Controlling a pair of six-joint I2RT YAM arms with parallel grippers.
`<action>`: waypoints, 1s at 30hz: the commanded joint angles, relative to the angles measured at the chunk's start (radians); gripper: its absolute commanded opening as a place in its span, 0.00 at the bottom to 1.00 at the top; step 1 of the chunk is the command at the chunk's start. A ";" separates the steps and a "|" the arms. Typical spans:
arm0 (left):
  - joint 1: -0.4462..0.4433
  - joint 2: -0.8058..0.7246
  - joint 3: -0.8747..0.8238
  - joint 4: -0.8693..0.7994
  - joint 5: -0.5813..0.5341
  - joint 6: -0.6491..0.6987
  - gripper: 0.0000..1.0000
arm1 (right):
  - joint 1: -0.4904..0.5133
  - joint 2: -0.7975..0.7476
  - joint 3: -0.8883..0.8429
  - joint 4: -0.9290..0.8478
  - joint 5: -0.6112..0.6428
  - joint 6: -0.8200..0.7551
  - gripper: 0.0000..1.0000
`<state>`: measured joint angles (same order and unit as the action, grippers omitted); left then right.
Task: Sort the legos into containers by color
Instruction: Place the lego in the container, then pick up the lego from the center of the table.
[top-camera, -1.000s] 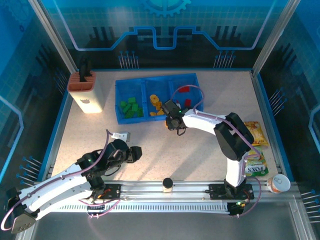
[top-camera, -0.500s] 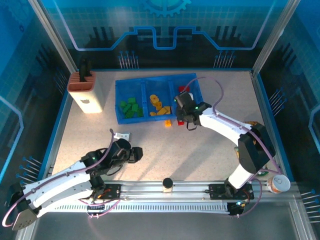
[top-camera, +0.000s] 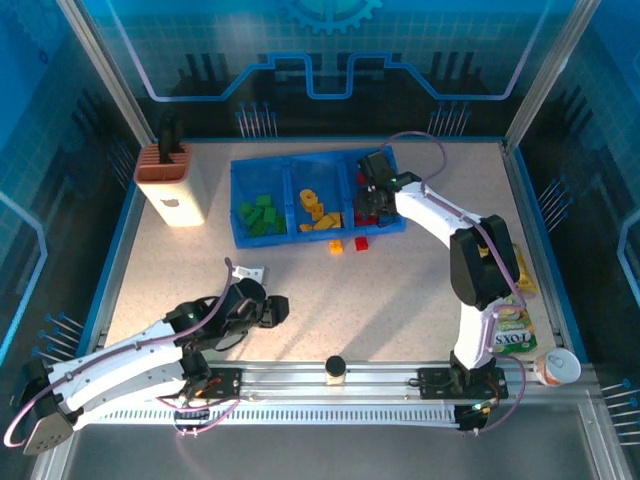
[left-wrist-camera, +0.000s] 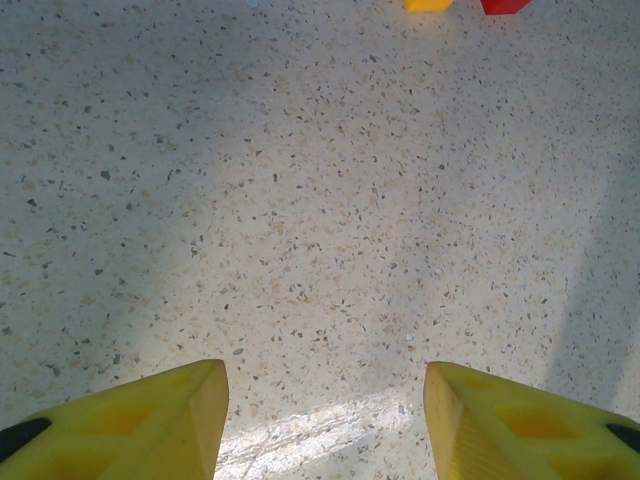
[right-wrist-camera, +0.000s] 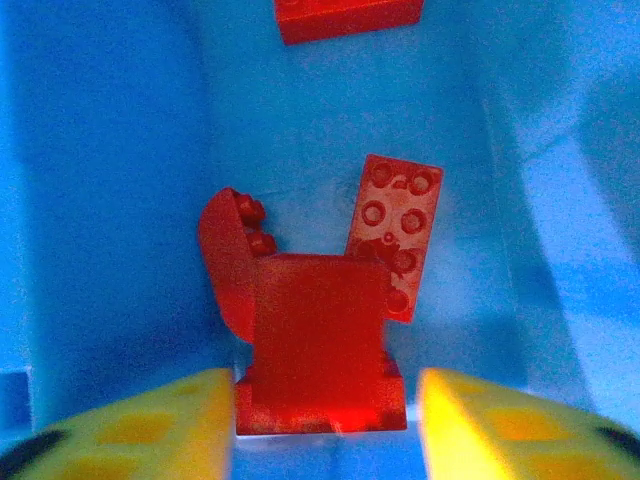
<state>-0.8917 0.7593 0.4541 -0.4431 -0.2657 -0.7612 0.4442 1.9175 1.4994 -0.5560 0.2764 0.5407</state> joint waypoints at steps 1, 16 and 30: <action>-0.009 0.021 0.046 -0.006 -0.011 -0.003 0.56 | 0.009 -0.035 -0.023 -0.020 -0.016 -0.006 0.69; -0.009 0.531 0.394 0.021 -0.015 0.029 0.66 | 0.069 -0.498 -0.435 0.125 -0.041 0.031 0.73; 0.015 1.139 0.912 -0.152 -0.098 0.082 0.65 | 0.085 -0.845 -0.722 0.103 -0.018 0.076 0.74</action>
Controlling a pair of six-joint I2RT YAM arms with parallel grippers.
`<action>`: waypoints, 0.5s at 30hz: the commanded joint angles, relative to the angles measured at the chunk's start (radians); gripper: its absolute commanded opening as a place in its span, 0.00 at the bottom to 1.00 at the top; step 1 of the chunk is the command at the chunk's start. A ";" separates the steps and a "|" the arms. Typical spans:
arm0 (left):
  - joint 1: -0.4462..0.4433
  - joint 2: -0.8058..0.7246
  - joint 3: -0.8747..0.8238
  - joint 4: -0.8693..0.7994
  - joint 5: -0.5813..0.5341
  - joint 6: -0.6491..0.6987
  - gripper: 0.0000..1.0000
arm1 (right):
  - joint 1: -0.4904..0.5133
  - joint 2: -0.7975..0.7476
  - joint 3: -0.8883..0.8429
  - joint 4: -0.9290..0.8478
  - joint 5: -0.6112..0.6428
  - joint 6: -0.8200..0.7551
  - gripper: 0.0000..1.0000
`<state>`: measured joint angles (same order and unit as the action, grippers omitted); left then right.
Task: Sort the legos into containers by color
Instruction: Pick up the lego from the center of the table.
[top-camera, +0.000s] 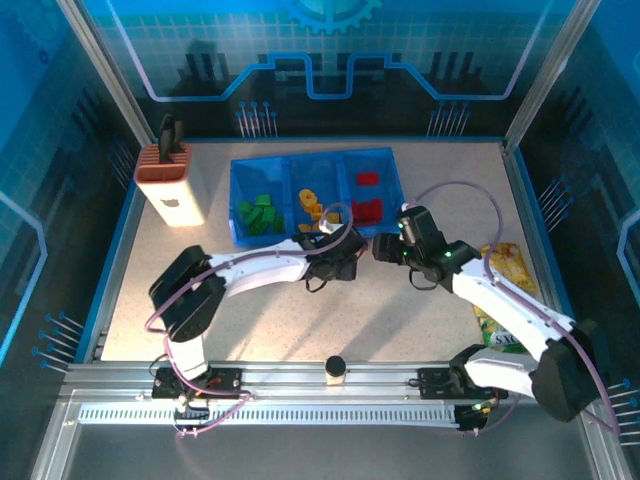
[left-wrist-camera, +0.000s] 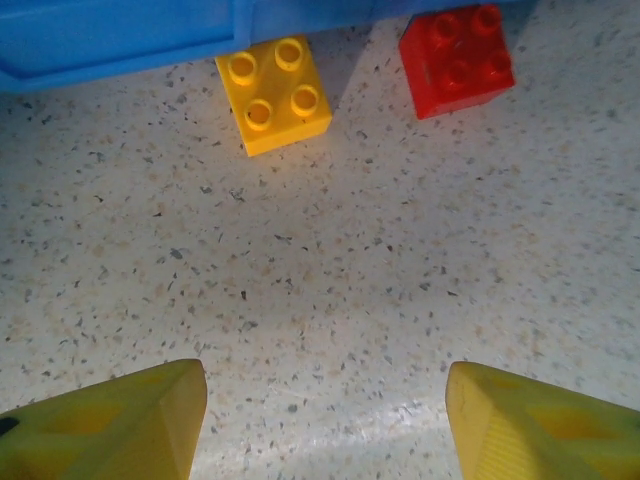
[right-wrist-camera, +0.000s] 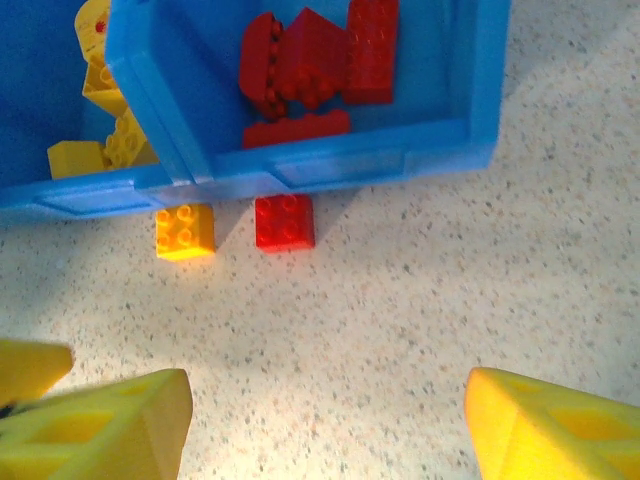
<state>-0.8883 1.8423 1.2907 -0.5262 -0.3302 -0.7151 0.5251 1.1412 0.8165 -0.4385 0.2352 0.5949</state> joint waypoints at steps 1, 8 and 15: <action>0.015 0.079 0.099 -0.084 -0.039 0.040 0.65 | 0.001 -0.090 -0.053 -0.020 0.024 0.023 0.73; 0.060 0.201 0.211 -0.141 -0.063 0.049 0.65 | -0.013 -0.220 -0.126 -0.047 0.016 0.044 0.73; 0.107 0.232 0.224 -0.106 -0.043 0.075 0.64 | -0.017 -0.267 -0.170 -0.040 -0.006 0.071 0.74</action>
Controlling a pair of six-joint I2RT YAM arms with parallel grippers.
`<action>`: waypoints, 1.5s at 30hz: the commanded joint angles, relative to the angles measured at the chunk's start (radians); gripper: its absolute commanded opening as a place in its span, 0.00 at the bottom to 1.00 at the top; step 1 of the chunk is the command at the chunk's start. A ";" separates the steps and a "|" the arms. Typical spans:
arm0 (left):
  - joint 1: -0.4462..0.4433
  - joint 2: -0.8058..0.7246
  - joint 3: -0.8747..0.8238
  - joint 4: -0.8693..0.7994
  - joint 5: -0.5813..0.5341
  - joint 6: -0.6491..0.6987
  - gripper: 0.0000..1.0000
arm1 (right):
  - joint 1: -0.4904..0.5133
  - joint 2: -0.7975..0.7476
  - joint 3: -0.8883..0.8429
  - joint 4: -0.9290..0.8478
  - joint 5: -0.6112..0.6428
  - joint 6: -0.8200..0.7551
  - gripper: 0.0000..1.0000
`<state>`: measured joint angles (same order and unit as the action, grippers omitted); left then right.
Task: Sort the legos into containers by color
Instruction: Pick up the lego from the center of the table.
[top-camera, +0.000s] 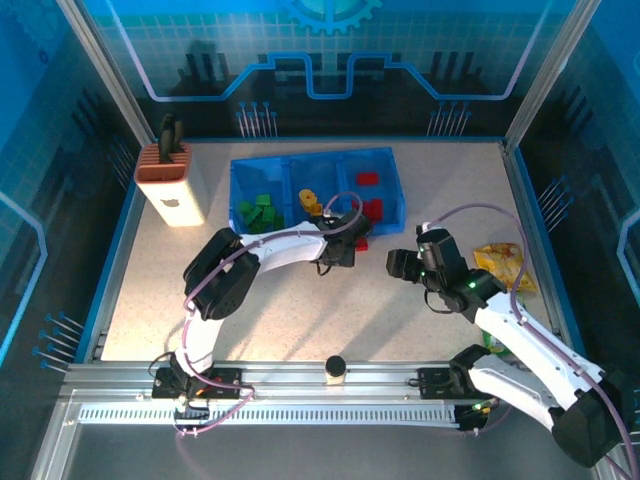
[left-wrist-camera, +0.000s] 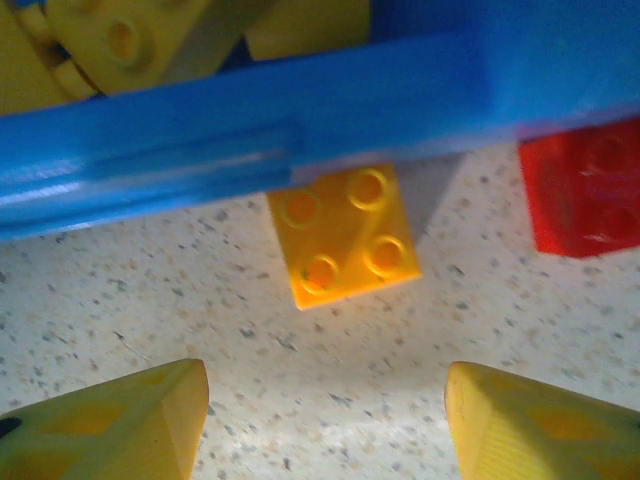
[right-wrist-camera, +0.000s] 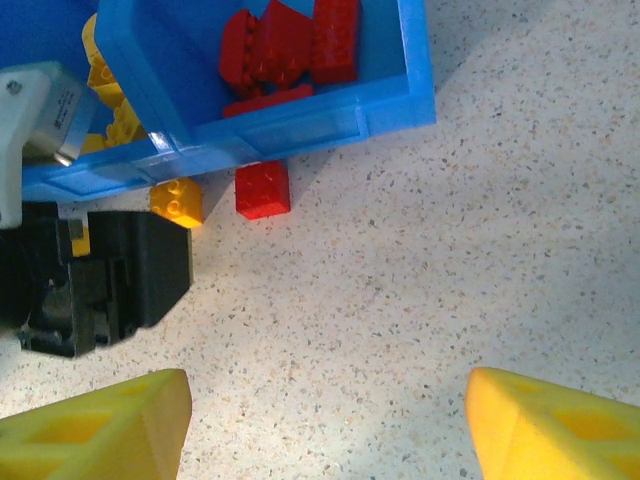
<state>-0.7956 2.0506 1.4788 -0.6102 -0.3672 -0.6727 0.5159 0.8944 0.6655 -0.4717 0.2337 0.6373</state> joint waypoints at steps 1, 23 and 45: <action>0.017 0.031 0.046 -0.027 -0.006 0.035 0.64 | -0.008 -0.021 -0.022 -0.007 -0.006 0.032 0.74; 0.071 0.131 0.142 -0.031 0.040 0.063 0.49 | 0.006 -0.098 -0.062 -0.042 -0.004 0.071 0.73; 0.064 -0.062 0.103 -0.012 0.051 0.104 0.25 | 0.016 -0.147 -0.082 -0.062 0.013 0.084 0.72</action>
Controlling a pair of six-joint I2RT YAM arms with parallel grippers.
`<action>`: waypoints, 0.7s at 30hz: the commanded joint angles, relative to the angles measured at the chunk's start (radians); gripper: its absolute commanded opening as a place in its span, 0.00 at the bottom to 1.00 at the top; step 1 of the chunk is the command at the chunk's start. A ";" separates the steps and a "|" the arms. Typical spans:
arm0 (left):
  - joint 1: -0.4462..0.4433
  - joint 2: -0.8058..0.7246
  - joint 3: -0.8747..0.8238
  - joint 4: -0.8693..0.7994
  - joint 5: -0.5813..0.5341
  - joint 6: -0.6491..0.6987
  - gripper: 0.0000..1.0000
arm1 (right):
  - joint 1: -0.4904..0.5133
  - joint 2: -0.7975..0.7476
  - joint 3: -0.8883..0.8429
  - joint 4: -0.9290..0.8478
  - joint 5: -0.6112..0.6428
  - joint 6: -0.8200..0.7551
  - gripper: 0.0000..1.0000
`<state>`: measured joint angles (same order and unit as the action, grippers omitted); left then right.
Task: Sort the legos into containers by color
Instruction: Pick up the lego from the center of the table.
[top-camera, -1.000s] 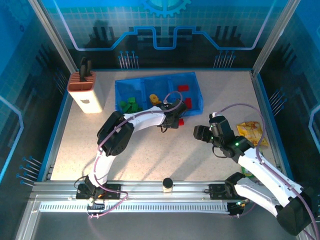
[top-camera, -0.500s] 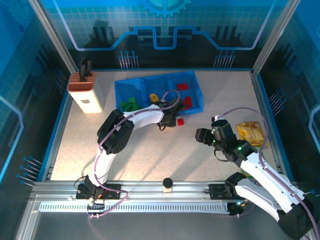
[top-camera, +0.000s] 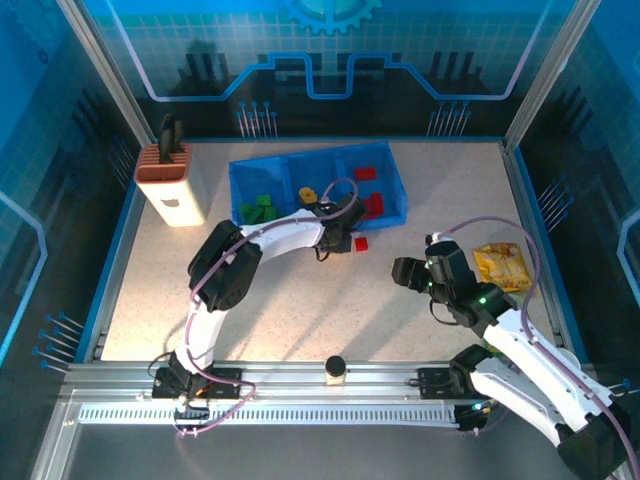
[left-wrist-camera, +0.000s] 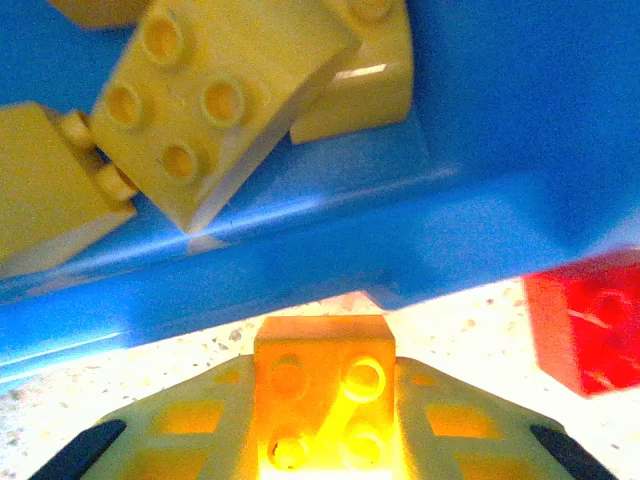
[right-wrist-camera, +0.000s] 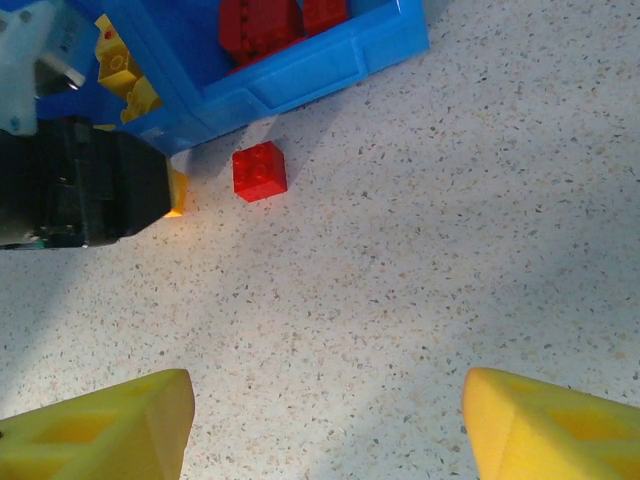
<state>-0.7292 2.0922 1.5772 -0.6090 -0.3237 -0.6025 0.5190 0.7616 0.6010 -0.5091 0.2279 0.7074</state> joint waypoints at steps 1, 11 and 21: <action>-0.003 -0.118 0.007 -0.016 0.003 0.040 0.25 | 0.013 -0.016 -0.022 -0.023 0.018 0.015 0.72; 0.102 -0.134 0.083 -0.055 -0.019 0.108 0.27 | 0.027 -0.029 -0.039 -0.031 0.006 0.027 0.72; 0.181 -0.083 0.124 -0.069 0.004 0.139 0.30 | 0.036 -0.069 -0.066 -0.043 -0.004 0.042 0.72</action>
<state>-0.5510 1.9831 1.6688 -0.6357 -0.3279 -0.4900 0.5381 0.7029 0.5419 -0.5320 0.2268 0.7315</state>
